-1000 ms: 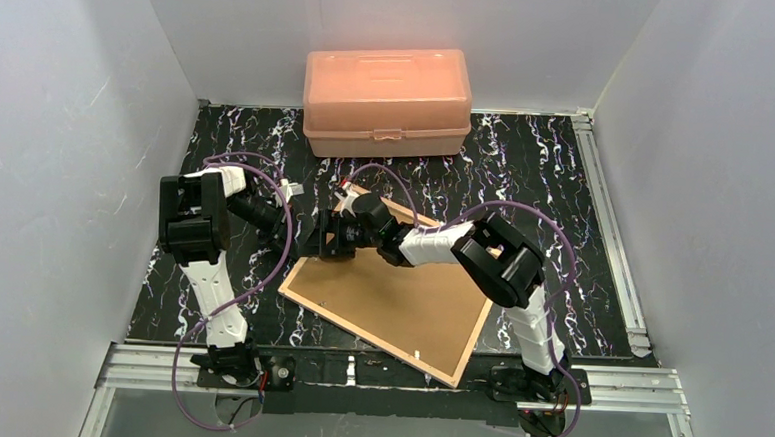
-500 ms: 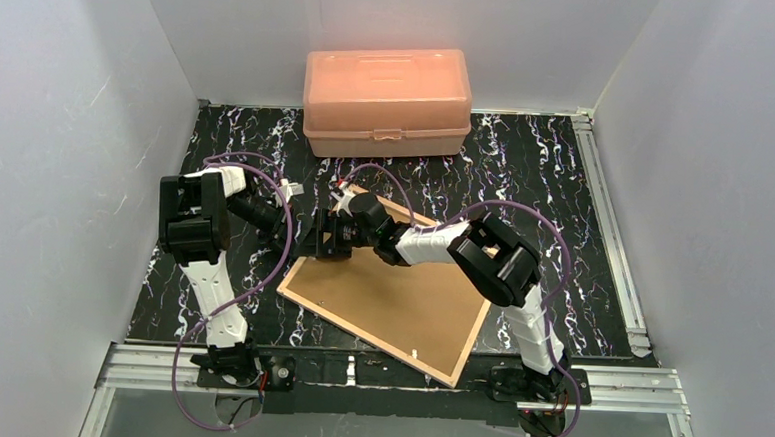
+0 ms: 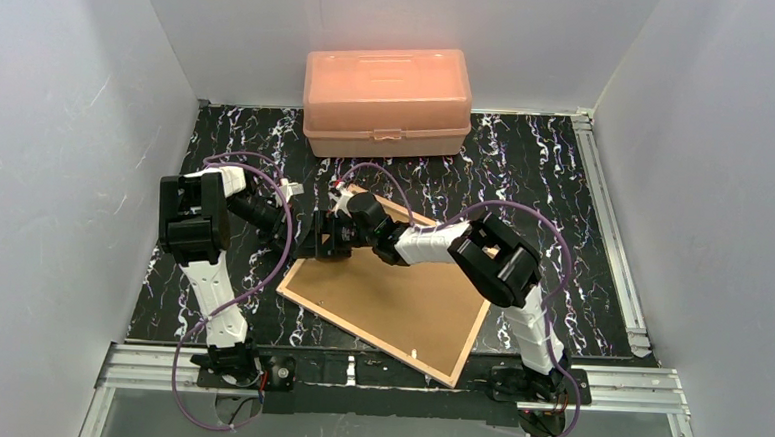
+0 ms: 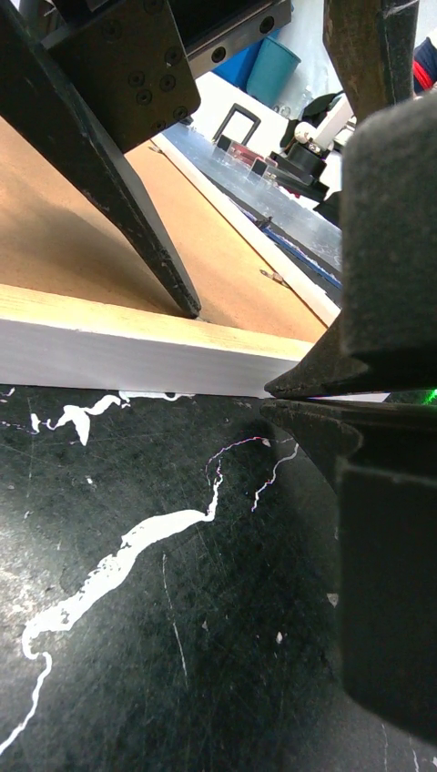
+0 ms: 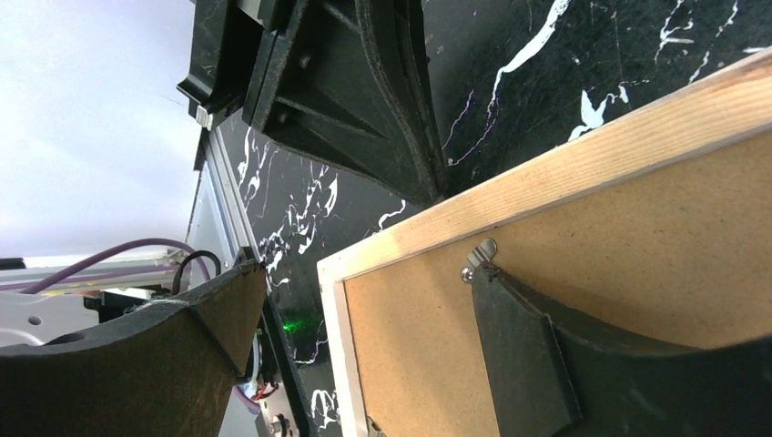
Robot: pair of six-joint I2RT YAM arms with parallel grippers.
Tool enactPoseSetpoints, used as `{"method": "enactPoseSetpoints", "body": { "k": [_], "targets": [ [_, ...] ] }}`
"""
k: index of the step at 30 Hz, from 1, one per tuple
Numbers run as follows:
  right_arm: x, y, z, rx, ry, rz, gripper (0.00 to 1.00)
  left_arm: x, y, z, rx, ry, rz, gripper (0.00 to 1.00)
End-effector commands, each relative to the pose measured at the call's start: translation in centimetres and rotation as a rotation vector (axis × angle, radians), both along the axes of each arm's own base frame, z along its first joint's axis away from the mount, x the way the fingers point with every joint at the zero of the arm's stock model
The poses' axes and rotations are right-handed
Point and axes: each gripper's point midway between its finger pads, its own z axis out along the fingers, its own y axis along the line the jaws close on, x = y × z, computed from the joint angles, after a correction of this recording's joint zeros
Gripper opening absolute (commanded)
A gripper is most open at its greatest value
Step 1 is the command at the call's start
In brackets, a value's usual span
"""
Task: Put the photo into the frame
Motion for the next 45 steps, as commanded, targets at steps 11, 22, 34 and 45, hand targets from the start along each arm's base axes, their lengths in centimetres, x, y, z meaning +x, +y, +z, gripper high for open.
{"method": "enactPoseSetpoints", "body": {
  "k": [11,22,34,45],
  "targets": [
    [1.2,-1.4,-0.6,-0.056,-0.022,-0.027,0.92,0.2,-0.5,1.3,-0.038,-0.025,0.008,0.0],
    [0.3,0.0,-0.6,-0.02,0.013,-0.004,0.92,0.1,-0.6,1.2,-0.045,-0.02,0.008,0.0],
    [0.0,1.2,-0.3,0.016,0.038,0.014,0.91,-0.1,-0.8,1.1,-0.05,-0.013,0.004,0.0],
    [-1.0,1.6,-0.4,0.031,0.067,0.023,0.91,-0.1,-0.8,1.1,-0.048,-0.015,-0.001,0.0]
  ]
}}
